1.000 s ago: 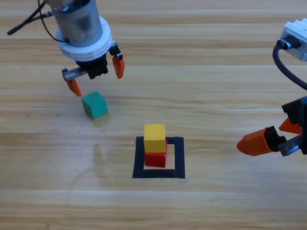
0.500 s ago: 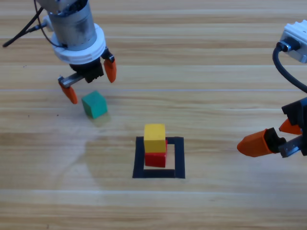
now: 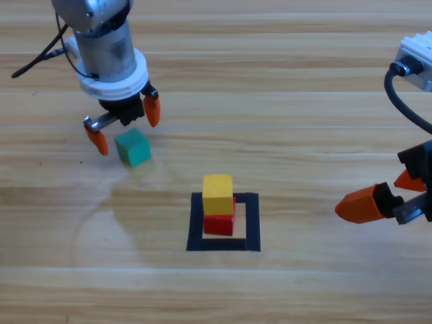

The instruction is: Stack the blocks in the rectangular block: red at the bottom, yellow in the middle, green on top

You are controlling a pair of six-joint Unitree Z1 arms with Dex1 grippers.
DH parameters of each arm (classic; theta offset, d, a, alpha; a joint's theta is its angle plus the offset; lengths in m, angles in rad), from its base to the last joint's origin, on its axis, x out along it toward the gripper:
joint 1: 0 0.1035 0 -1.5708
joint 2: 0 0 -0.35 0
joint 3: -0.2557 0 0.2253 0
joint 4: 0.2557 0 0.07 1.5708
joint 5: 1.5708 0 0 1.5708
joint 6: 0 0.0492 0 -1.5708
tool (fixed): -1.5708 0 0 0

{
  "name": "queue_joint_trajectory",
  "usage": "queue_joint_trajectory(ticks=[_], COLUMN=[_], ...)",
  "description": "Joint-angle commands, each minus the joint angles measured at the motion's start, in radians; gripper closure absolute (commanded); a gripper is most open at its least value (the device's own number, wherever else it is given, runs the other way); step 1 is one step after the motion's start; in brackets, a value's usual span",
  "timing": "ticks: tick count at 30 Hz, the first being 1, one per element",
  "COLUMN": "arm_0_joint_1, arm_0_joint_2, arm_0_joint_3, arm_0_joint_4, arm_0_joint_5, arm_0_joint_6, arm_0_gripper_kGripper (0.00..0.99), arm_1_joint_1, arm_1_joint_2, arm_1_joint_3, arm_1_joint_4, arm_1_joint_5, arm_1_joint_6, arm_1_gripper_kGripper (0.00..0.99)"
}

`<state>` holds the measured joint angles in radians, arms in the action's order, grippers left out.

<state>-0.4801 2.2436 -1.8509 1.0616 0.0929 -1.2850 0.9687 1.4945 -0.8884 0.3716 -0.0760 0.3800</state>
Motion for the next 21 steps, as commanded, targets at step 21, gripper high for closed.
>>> queue_joint_trajectory(ticks=[21], arm_0_joint_1=[0.006], arm_0_joint_2=[0.152], arm_0_joint_3=[-0.065], arm_0_joint_4=[0.006], arm_0_joint_5=[-0.012], arm_0_joint_6=[0.05], arm_0_gripper_kGripper=[0.031], arm_1_joint_1=[-0.028], arm_1_joint_2=[0.007], arm_1_joint_3=[0.029], arm_1_joint_4=[-0.034], arm_1_joint_5=[-0.018], arm_1_joint_6=[-0.009], arm_1_gripper_kGripper=[0.0])
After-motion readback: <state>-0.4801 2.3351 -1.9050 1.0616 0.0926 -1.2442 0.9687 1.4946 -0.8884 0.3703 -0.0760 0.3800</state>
